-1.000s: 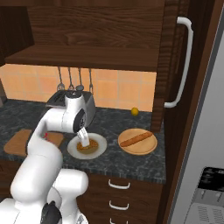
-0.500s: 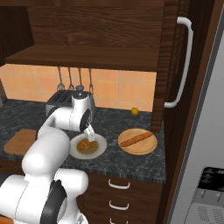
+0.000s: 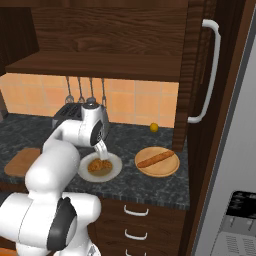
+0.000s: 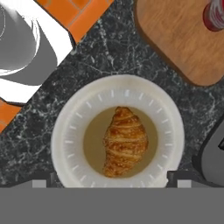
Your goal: From the different types of pastries on the counter, select a croissant and place it on the cutting board. Then retrieve a jar of jam from the cabinet and place it alongside the croissant on the cutting board.
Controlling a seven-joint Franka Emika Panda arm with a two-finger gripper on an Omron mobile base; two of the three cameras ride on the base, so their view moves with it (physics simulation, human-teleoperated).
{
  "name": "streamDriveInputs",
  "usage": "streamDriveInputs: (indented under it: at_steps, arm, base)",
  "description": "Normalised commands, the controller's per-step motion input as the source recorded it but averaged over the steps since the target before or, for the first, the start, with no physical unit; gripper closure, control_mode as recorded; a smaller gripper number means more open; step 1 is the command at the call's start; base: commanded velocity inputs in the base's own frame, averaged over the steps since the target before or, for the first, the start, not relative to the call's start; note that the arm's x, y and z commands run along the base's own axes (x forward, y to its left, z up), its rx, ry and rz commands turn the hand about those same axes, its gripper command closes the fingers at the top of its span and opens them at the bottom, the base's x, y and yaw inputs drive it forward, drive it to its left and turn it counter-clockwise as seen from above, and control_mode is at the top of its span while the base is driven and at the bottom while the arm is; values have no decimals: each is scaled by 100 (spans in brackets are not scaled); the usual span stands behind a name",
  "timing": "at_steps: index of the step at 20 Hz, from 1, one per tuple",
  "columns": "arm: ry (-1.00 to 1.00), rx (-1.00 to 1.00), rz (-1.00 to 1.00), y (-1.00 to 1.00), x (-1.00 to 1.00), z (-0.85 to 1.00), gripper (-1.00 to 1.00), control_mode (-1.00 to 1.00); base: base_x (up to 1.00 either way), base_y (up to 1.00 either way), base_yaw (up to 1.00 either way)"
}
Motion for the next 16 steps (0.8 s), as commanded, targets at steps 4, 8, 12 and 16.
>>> streamDriveInputs:
  at_steps: [4, 8, 12, 16]
  arm:
    - [0, -4, 0, 12, -11, -27, -100, -100]
    - [0, -1, 0, 0, -1, -29, -100, -100]
    - [0, 0, 0, 0, 6, -18, -100, -100]
    - [-4, 0, 0, 0, 43, -14, -100, -100]
  base:
    - [0, 0, 0]
    - [0, 0, 0]
    - [0, 0, 0]
    - [0, 0, 0]
